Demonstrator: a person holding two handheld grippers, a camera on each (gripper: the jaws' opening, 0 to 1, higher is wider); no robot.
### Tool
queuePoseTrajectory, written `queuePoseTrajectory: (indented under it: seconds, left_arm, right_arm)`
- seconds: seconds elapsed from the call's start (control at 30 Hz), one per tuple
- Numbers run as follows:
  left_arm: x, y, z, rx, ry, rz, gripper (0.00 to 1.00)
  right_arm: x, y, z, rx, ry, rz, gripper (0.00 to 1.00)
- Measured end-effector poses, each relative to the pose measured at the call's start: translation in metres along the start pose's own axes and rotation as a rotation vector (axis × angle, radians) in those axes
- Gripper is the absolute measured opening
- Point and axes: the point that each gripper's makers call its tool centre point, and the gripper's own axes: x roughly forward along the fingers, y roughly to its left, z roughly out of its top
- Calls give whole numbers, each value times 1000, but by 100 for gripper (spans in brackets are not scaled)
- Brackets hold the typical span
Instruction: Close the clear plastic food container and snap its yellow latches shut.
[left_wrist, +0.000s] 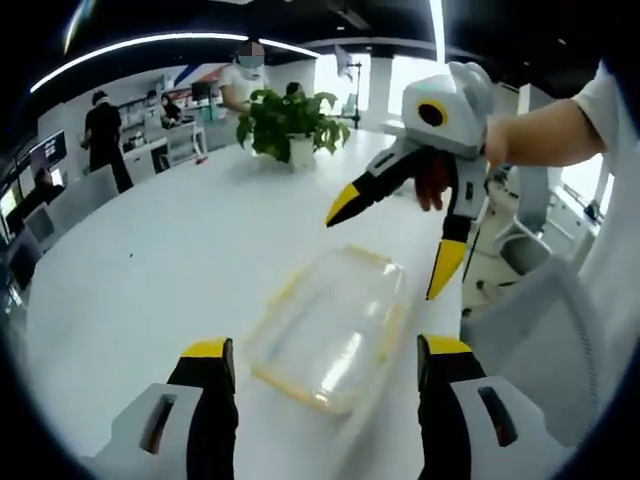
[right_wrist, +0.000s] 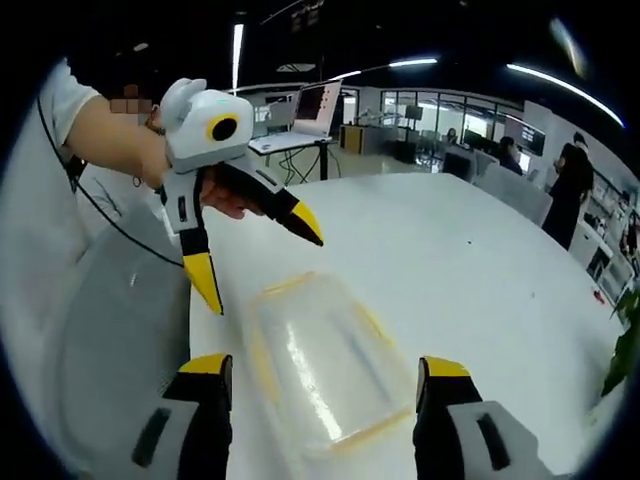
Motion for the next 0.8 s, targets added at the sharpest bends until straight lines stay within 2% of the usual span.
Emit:
queuePoseTrajectory:
  seconds: [0.1, 0.2, 0.33, 0.6, 0.73, 0.8]
  left_arm:
    - [2, 0, -1, -5, -18, 2, 74]
    - [4, 2, -4, 13, -16, 18, 73]
    - [9, 1, -8, -1, -22, 10, 74]
    - [16, -2, -20, -5, 1, 3, 82]
    - [18, -1, -23, 13, 11, 5, 81]
    - [18, -1, -21, 10, -1, 4, 79]
  right_arm:
    - [-1, -4, -7, 0, 7, -13, 79]
    - [-2, -7, -13, 7, 12, -23, 81]
    - [-1, -8, -20, 35, 7, -18, 84]
    - [1, -7, -36, 36, 19, -17, 90]
    - [4, -9, -41, 32, 24, -18, 89]
    - [4, -9, -42, 11, 30, -16, 85]
